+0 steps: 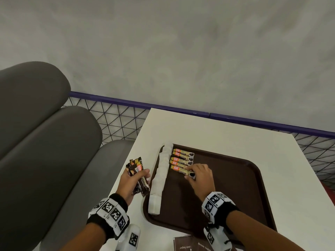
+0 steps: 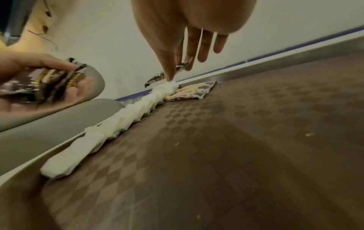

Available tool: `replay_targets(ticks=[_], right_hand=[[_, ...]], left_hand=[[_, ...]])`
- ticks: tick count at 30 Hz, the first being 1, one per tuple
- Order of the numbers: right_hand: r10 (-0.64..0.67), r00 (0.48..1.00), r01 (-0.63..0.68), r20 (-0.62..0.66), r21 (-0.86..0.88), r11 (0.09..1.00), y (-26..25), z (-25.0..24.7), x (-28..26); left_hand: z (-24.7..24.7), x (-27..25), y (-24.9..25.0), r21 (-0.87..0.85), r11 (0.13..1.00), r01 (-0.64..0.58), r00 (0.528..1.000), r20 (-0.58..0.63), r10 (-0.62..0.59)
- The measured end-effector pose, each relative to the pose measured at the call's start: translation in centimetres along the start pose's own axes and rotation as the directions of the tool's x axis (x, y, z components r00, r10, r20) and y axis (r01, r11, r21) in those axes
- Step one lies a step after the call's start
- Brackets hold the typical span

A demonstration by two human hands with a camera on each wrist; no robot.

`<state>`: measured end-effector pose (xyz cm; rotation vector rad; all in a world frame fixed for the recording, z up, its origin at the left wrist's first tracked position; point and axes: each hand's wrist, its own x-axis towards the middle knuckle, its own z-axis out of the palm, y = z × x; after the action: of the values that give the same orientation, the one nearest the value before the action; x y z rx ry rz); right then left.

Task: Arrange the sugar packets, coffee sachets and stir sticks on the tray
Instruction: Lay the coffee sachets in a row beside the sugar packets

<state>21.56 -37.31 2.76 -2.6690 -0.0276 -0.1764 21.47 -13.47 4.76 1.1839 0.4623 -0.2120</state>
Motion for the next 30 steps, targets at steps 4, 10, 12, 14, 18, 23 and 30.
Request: replay_targets(ticks=[4,10,12,14,18,23,30], right_hand=[[0.052,0.996,-0.047,0.078,-0.064,0.997,0.7,1.3,1.0],[0.067,0.994,-0.056,0.090,-0.117,0.991,0.5,2.7,2.3],[0.079,0.994,-0.070,0.077,-0.109,0.992,0.5,3.0,2.3],[0.073,0.996,-0.067,0.051,-0.108,0.992,0.6,3.2,2.3],[0.037,0.999,-0.034,0.022,-0.123,0.992,1.0,3.4,2.1],[0.025,0.999,-0.028,-0.021,-0.148,0.989,0.7,3.4,2.4],[0.058,0.998,-0.059,-0.017,-0.144,0.988,0.8,3.6,2.8]], left_hand=[[-1.2,0.4,0.0,0.013,1.000,0.003,1.000,-0.023,-0.003],[-1.9,0.3,0.1,0.021,0.999,0.032,0.999,-0.039,-0.031],[-2.0,0.4,0.1,0.022,0.999,0.038,0.999,-0.039,-0.038],[-2.0,0.5,0.1,0.017,0.999,0.039,0.999,-0.038,-0.039],[-1.9,0.5,0.1,0.010,0.999,0.050,0.998,-0.031,-0.050],[-1.9,0.5,0.0,0.021,0.998,0.058,0.998,-0.021,-0.058],[-2.0,0.1,0.0,0.048,0.997,0.065,0.998,0.020,-0.066]])
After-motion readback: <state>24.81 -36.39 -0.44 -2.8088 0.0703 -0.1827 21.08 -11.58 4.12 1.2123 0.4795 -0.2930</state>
